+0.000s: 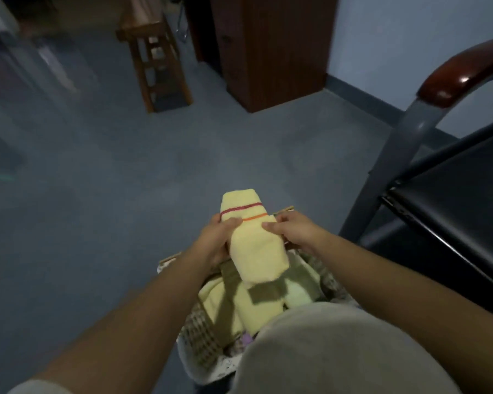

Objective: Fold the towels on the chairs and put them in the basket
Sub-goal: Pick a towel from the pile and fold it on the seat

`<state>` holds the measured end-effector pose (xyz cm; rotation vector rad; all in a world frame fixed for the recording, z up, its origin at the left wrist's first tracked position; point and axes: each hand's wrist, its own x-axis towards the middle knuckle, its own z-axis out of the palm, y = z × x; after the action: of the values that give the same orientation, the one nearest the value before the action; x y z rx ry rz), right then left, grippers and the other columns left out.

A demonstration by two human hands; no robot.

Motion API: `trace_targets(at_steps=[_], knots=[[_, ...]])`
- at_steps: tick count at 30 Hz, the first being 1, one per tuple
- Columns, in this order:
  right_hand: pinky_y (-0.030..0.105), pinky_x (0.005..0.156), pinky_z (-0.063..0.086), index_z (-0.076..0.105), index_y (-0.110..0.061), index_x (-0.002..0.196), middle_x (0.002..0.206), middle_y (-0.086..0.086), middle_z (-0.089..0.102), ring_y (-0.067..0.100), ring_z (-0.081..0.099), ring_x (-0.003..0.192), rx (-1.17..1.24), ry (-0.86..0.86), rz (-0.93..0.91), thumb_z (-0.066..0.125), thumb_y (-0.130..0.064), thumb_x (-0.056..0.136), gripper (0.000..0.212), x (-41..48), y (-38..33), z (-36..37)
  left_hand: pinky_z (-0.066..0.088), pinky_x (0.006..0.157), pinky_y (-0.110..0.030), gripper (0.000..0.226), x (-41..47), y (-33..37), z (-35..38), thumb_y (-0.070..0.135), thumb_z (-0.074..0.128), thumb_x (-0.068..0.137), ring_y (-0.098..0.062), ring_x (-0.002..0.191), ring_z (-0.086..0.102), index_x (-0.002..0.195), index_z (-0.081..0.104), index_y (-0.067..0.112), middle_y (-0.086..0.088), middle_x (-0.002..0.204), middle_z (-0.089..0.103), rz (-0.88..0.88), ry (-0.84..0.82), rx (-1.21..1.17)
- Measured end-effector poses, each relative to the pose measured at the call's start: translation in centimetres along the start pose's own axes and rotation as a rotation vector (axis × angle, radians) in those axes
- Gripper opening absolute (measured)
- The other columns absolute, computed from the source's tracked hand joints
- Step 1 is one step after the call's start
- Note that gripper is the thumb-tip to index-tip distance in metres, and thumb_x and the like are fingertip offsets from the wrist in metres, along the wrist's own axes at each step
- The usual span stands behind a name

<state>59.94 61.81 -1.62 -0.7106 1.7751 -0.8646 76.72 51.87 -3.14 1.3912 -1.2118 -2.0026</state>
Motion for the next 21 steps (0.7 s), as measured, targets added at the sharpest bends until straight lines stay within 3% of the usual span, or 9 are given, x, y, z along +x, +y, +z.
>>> trace_targets(at_steps=[2, 3, 8, 10, 13, 16, 19, 21], knots=[[0.05, 0.085, 0.06, 0.066, -0.011, 0.094, 0.095, 0.009, 0.074, 0.027, 0.072, 0.09, -0.048, -0.092, 0.061, 0.079, -0.045, 0.077, 0.04, 1.1, 2.2, 2.4, 0.055, 0.093, -0.053, 0.03, -0.9, -2.7, -1.7, 0.012, 0.06, 0.096, -0.031, 0.107, 0.069, 0.126, 0.06, 0.014, -0.012, 0.116, 0.073, -0.068, 0.023, 0.008], [0.049, 0.086, 0.059, 0.066, -0.011, 0.095, 0.098, 0.01, 0.074, 0.028, 0.072, 0.093, -0.067, -0.13, 0.09, 0.077, -0.041, 0.082, 0.035, 1.1, 3.1, 3.3, 0.055, 0.093, -0.052, 0.028, -1.1, -4.2, -2.5, 0.013, 0.058, 0.098, -0.03, 0.107, 0.07, 0.125, 0.061, 0.015, -0.01, 0.114, 0.074, -0.105, 0.033, 0.013], [0.039, 0.086, 0.057, 0.067, -0.008, 0.102, 0.101, 0.006, 0.072, 0.023, 0.069, 0.093, -0.159, -0.228, 0.167, 0.073, -0.034, 0.089, 0.029, 1.8, 7.0, 5.9, 0.057, 0.075, -0.037, 0.024, -2.1, -9.7, -4.3, 0.014, 0.056, 0.099, -0.024, 0.099, 0.071, 0.121, 0.066, 0.018, -0.005, 0.109, 0.076, -0.21, 0.04, 0.026], [0.033, 0.076, 0.055, 0.064, -0.009, 0.094, 0.094, 0.005, 0.068, 0.022, 0.065, 0.085, -0.185, -0.252, 0.188, 0.073, -0.036, 0.089, 0.029, 2.3, 8.2, 6.6, 0.055, 0.074, -0.035, 0.019, -2.2, -11.1, -4.9, 0.016, 0.056, 0.1, -0.022, 0.098, 0.069, 0.116, 0.066, 0.02, -0.004, 0.108, 0.074, -0.241, 0.068, 0.065], [0.029, 0.065, 0.043, 0.05, -0.02, 0.076, 0.081, 0.007, 0.053, 0.02, 0.051, 0.073, -0.209, -0.249, 0.169, 0.074, -0.035, 0.087, 0.031, 3.0, 9.0, 8.1, 0.053, 0.096, -0.046, 0.029, -0.9, -12.9, -6.6, 0.022, 0.059, 0.1, -0.027, 0.108, 0.064, 0.127, 0.062, 0.014, -0.008, 0.123, 0.068, -0.233, 0.189, 0.162], [0.03, 0.064, 0.047, 0.051, -0.02, 0.08, 0.082, 0.004, 0.055, 0.019, 0.055, 0.074, -0.221, -0.271, 0.139, 0.074, -0.032, 0.086, 0.027, 4.0, 9.4, 10.4, 0.046, 0.107, -0.049, 0.044, 1.0, -14.2, -8.2, 0.031, 0.058, 0.099, -0.031, 0.122, 0.058, 0.139, 0.055, 0.012, -0.007, 0.135, 0.061, -0.175, 0.294, 0.416], [0.037, 0.08, 0.053, 0.06, -0.012, 0.091, 0.091, 0.008, 0.06, 0.021, 0.059, 0.084, -0.181, -0.322, 0.13, 0.069, -0.025, 0.088, 0.016, 5.4, 10.3, 12.7, 0.047, 0.105, -0.045, 0.05, 2.7, -15.3, -9.2, 0.042, 0.055, 0.096, -0.033, 0.122, 0.058, 0.137, 0.055, 0.013, -0.009, 0.134, 0.061, -0.159, 0.378, 0.576], [0.034, 0.098, 0.046, 0.063, -0.008, 0.117, 0.118, 0.01, 0.065, 0.023, 0.06, 0.11, -0.381, -0.314, -0.014, 0.064, -0.024, 0.091, 0.031, 5.8, 11.5, 13.2, 0.045, 0.104, -0.041, 0.044, 3.7, -16.0, -9.5, 0.035, 0.052, 0.101, -0.036, 0.124, 0.055, 0.136, 0.054, 0.009, -0.011, 0.134, 0.06, -0.18, 0.44, 0.638]])
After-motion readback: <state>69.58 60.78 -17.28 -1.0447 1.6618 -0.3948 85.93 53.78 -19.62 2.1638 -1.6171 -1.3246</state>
